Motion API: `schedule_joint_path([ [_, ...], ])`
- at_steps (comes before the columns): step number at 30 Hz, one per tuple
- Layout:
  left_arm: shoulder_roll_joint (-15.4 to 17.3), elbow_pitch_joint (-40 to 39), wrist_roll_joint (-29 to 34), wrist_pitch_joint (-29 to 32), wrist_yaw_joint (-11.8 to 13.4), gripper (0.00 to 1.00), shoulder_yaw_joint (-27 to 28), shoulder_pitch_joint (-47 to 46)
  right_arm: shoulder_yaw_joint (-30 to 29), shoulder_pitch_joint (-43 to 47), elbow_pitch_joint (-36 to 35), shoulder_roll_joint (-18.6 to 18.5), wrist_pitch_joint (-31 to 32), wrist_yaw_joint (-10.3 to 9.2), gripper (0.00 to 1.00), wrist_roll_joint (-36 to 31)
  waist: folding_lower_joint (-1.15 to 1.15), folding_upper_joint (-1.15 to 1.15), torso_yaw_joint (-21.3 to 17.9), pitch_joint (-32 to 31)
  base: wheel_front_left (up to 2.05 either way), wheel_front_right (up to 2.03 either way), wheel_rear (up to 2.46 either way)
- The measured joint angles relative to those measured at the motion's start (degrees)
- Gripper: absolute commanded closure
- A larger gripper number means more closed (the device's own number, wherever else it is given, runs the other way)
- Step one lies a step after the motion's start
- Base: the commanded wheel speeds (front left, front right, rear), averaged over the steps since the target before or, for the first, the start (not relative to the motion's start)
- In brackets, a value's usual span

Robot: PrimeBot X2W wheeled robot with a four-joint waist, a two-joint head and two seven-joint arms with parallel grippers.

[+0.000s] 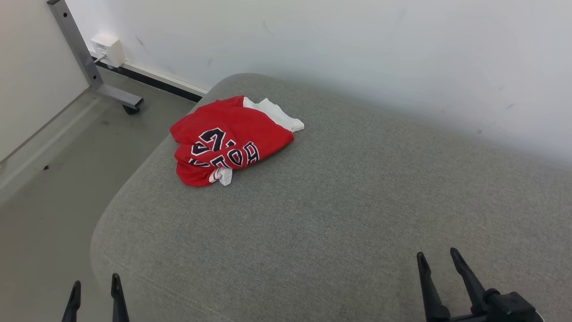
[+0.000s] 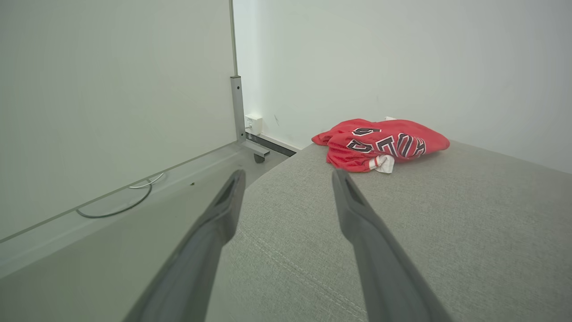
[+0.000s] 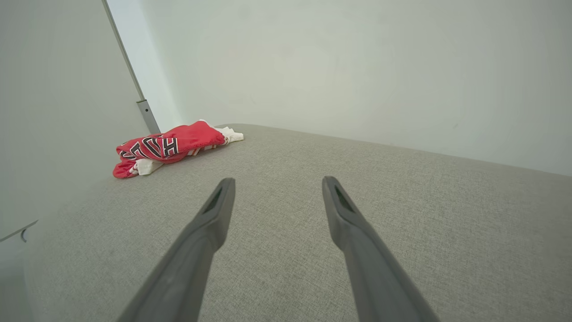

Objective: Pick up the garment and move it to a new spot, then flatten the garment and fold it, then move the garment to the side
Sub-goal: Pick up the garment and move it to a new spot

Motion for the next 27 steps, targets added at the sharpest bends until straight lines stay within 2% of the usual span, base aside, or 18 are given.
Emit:
schedule_joint_path([
  [5, 0.3, 1.8, 0.0, 0.0, -0.5, 0.0, -0.7, -3.6, -2.0, 0.5, -0.5, -0.2, 0.0, -0.01, 0.0, -0.2, 0.0, 0.0, -0.6, 0.2, 0.0, 0.0, 0.0],
  [13, 3.3, 5.2, -1.6, 0.0, -1.0, 0.0, -0.5, -16.1, -3.3, -0.8, -2.6, -2.7, 0.3, 0.0, 0.0, -1.0, 0.0, 0.0, -3.3, 1.9, 0.0, 0.0, 0.0],
  [17, 6.5, 7.4, -2.1, 0.6, -1.0, 0.0, -0.2, -27.5, -5.8, -3.4, -4.6, -4.9, 0.5, 0.0, 0.0, -0.9, 0.0, 0.0, -6.6, 4.6, 0.0, 0.0, 0.0],
  [20, 7.8, 7.9, -2.2, 1.1, -0.9, 0.0, 0.1, -31.8, -6.9, -4.0, -5.4, -5.7, 0.5, -0.01, 0.0, -0.5, 0.01, 0.0, -8.2, 6.1, 0.0, 0.0, 0.0],
  [21, 9.4, 8.7, -2.6, 2.2, -0.9, 0.0, 0.5, -36.2, -7.7, -4.8, -6.2, -6.1, 0.5, -0.01, 0.0, -0.4, 0.01, 0.01, -10.1, 7.9, 0.0, 0.0, 0.0],
  [27, 14.6, 11.9, -3.7, 8.4, -0.8, 0.0, 1.5, -46.6, -9.9, -6.5, -8.0, -6.3, 0.4, -0.01, 0.0, 0.2, 0.02, 0.01, -16.0, 13.6, 0.0, 0.0, 0.0],
])
